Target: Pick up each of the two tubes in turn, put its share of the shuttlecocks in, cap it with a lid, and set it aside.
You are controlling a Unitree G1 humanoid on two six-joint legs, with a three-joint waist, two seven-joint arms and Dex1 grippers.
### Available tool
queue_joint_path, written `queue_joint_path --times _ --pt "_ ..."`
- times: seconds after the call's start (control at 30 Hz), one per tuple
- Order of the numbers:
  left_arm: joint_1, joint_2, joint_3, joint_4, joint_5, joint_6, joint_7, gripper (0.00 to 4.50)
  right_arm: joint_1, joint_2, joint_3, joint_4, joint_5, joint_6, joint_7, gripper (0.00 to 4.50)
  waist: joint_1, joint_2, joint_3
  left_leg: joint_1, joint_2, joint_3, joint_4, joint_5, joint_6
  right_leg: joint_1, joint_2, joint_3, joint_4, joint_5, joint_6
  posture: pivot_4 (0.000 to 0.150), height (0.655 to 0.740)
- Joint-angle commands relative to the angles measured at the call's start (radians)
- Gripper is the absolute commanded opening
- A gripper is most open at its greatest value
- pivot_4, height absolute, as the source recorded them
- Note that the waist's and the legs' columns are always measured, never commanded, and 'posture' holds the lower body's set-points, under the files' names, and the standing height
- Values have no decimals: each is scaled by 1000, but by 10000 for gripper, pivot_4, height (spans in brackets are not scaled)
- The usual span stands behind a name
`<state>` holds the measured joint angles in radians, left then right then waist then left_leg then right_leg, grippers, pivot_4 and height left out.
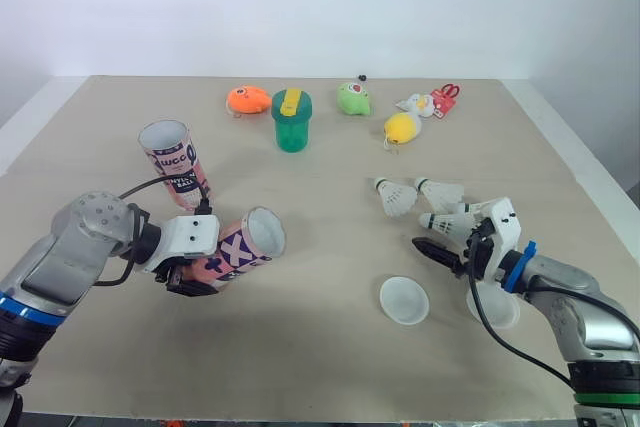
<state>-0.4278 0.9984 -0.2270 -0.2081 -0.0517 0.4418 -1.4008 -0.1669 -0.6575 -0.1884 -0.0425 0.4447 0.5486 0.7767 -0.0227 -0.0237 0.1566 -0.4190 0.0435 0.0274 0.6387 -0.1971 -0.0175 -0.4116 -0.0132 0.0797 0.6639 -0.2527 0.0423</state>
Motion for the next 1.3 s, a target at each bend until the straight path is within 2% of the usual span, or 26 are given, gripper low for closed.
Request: queue_joint_path --times 0.03,0.07,0.1,0.13,0.2,0.23,0.33,0.47,0.57,0.63,0.77,0.93,1.07,1.17,1.23,1.27,1.3 --pt "9 7 -10 -6 -9 -3 -4 34423 -5 -4 -22 -16 3 -8 -8 23316 0 0 0 0 0 0 0 0 0 0 0 0 0 0 0 1500 7400" --pt "8 6 -11 -5 -9 -5 -4 34423 -2 -5 -24 -20 5 -6 -9 20994 0 0 0 0 0 0 0 0 0 0 0 0 0 0 0 1500 7400" --pt "7 6 -12 -2 -9 -7 -4 34423 0 -6 -26 -22 6 -5 -9 15846 0 0 0 0 0 0 0 0 0 0 0 0 0 0 0 1500 7400" --pt "7 5 -12 -1 -8 -8 -4 34423 2 -6 -27 -25 8 -4 -9 12884 0 0 0 0 0 0 0 0 0 0 0 0 0 0 0 1500 7400" --pt "5 3 -14 3 -7 -13 -4 34423 7 -9 -32 -31 11 0 -10 2252 0 0 0 0 0 0 0 0 0 0 0 0 0 0 0 1500 7400" --pt "4 2 -15 5 -6 -15 -3 34423 11 -11 -34 -36 13 2 -9 416 0 0 0 0 0 0 0 0 0 0 0 0 0 0 0 1500 7400" --pt "2 0 -17 10 -4 -20 -3 34423 23 -24 -47 -75 39 17 12 416 0 0 0 0 0 0 0 0 0 0 0 0 0 0 0 1500 7400" --pt "-1 0 -18 18 -2 -25 -3 34423 9 -46 -65 -198 144 82 64 416 0 0 0 0 0 0 0 0 0 0 0 0 0 0 0 1500 7400" --pt "4 4 -14 17 -4 -28 -5 34423 -70 -71 -25 -347 261 189 82 416 0 1 0 1 1 0 0 0 0 0 1 0 0 1 0 1500 7400" --pt "6 7 -14 18 -4 -30 -6 34423 -146 -65 39 -424 288 234 67 416 -1 1 0 1 1 0 0 0 0 0 1 0 0 1 -1 1500 7400" --pt "-1 4 -16 26 -2 -30 -5 34423 -282 -7 246 -518 231 250 46 416 2 -1 0 3 4 0 0 0 0 0 4 0 0 1 -3 1500 7400" --pt "-6 3 -21 29 -1 -33 -7 34423 -464 93 499 -413 58 135 98 416 -3 0 1 -3 3 1 0 0 0 -5 3 1 1 2 -3 1500 7400" --pt "-10 4 -23 35 2 -36 -7 34423 -547 148 580 -297 -36 35 143 416 1 -2 0 -4 4 0 1 0 0 -6 5 -1 1 2 -4 1500 7400" --pt "-8 6 -19 28 -1 -29 -3 34423 -575 168 605 -276 -50 26 179 416 0 -2 0 -4 4 0 1 0 0 -6 5 0 1 2 -4 1500 7400" --pt "-3 7 -16 22 -2 -24 -1 34423 -583 174 600 -281 -40 35 198 8374 0 -2 0 -5 5 1 0 0 0 -7 5 0 2 2 -4 1500 7400" --pt "0 9 -13 19 -3 -22 1 34423 -587 175 590 -284 -33 40 205 10840 1 -2 0 -5 5 0 0 0 0 -7 6 0 3 2 -4 1500 7400" --pt "6 11 -10 16 -4 -20 3 34423 -595 173 570 -287 -22 44 213 16106 1 -2 0 -5 5 -1 0 0 0 -7 6 -1 3 3 -4 1500 7400"
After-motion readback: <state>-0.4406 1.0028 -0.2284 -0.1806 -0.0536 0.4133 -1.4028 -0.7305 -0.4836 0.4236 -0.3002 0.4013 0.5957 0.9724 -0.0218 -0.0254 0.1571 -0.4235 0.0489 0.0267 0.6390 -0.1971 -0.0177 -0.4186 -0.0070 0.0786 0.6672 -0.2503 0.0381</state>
